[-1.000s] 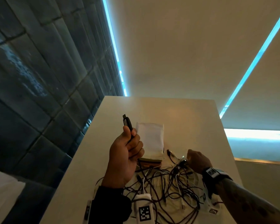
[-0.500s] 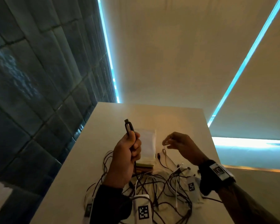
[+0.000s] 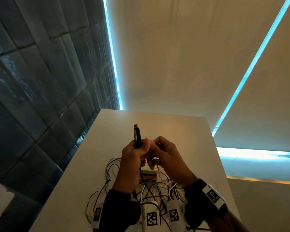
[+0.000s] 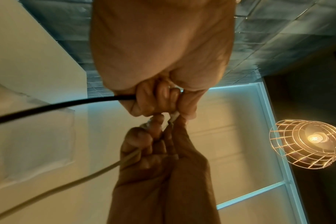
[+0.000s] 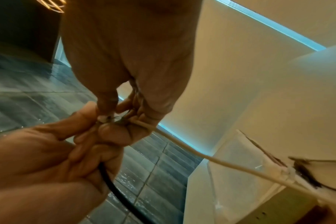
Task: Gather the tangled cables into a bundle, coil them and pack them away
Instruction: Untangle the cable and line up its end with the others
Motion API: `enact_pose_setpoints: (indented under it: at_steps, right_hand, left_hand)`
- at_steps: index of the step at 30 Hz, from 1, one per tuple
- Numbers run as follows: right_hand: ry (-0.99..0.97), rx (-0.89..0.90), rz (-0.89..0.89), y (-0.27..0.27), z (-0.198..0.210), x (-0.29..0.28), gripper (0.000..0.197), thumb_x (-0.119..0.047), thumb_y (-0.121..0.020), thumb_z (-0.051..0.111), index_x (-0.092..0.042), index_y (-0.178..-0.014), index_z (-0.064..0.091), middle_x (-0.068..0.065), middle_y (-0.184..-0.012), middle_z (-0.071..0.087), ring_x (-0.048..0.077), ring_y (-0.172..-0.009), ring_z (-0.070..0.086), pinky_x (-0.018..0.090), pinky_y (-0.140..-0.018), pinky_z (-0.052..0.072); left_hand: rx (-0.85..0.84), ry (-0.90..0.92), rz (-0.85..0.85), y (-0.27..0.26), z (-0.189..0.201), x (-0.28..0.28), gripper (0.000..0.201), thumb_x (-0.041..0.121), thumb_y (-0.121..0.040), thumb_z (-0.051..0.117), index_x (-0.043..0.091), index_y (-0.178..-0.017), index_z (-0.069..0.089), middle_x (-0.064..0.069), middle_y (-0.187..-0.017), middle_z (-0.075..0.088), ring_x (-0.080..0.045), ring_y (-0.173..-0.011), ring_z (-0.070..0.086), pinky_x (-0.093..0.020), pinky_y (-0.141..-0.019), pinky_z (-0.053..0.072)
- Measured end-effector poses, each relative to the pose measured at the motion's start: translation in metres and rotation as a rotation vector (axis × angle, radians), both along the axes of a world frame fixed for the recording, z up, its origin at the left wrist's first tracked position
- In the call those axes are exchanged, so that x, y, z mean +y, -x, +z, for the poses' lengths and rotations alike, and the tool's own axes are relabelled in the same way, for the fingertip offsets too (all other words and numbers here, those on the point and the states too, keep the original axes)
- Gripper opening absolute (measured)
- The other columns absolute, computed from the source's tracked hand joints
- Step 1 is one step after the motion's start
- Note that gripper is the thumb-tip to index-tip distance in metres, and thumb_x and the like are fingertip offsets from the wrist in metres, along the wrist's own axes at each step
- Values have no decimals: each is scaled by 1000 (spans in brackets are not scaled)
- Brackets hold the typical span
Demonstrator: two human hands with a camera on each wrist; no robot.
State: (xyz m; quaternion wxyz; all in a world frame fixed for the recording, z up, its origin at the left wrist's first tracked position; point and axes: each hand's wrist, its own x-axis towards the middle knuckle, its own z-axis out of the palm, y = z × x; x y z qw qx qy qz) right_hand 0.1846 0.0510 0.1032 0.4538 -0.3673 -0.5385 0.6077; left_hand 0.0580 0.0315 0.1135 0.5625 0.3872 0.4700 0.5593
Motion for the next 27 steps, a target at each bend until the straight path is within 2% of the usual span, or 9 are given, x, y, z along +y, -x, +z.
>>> enact_pose_setpoints:
  at_steps: [3,6,10,15,18,21,23,24,27]
  right_hand:
    - [-12,-41,61,-5,-4,-5,34,-27,-92,58,7,-96,59,21,-85,64,29,-71,61,32,-59,52]
    - [-59,-55,-1,-6,-5,-11,20,-17,-91,60,2,-89,64,14,-69,60,24,-55,54,29,-49,46]
    - [-138,33,-151,2,5,-16,20,-17,-95,56,1,-88,61,11,-65,55,23,-48,41,27,-40,37]
    - [-170,-77,-96,3,10,-17,27,-25,-94,55,2,-92,57,10,-64,58,14,-47,43,22,-43,37]
    - [-161,-83,-20,0,-2,-19,26,-22,-96,53,3,-90,59,12,-61,51,22,-51,40,25,-49,35]
    - [-145,-77,7,-3,-18,-20,30,-25,-96,54,0,-82,62,10,-59,41,22,-54,31,25,-51,29]
    - [-126,-108,16,-2,-26,-17,30,-23,-97,54,1,-80,62,-2,-56,42,13,-51,33,20,-50,28]
    - [-125,-145,15,-2,-32,-15,30,-19,-97,53,3,-79,62,-9,-54,45,7,-50,36,17,-50,30]
    - [-123,-273,-18,-4,-54,-10,26,-9,-97,52,2,-76,62,-15,-53,52,-3,-51,43,9,-53,35]
  left_hand:
    - [-44,7,65,1,2,-1,34,39,-81,58,9,-94,67,-1,-57,48,-8,-48,40,-20,-44,33]
    - [-86,-29,62,4,5,0,39,39,-81,57,7,-101,66,2,-55,30,-8,-46,24,-20,-41,24]
    - [32,-37,-38,-5,5,-2,48,46,-79,56,13,-112,67,4,-57,36,-7,-49,30,-21,-45,28]
    - [24,-39,113,-5,10,0,24,31,-92,54,11,-91,68,8,-58,55,-8,-55,43,-24,-54,35]
    - [-168,-50,165,2,15,5,27,25,-97,47,11,-78,60,2,-61,48,-13,-58,40,-28,-59,33]
    - [-302,-45,115,6,21,5,31,25,-100,39,13,-74,51,-2,-64,53,-18,-65,51,-32,-66,42]
    - [-455,-49,40,8,25,3,32,24,-101,36,12,-74,47,0,-53,41,-14,-48,40,-29,-56,40]
    - [-494,-63,27,10,27,3,31,23,-100,36,12,-73,46,2,-50,34,-10,-42,31,-25,-47,34]
    - [-488,-98,48,16,28,2,28,24,-98,38,12,-74,46,6,-47,28,-6,-38,20,-23,-39,18]
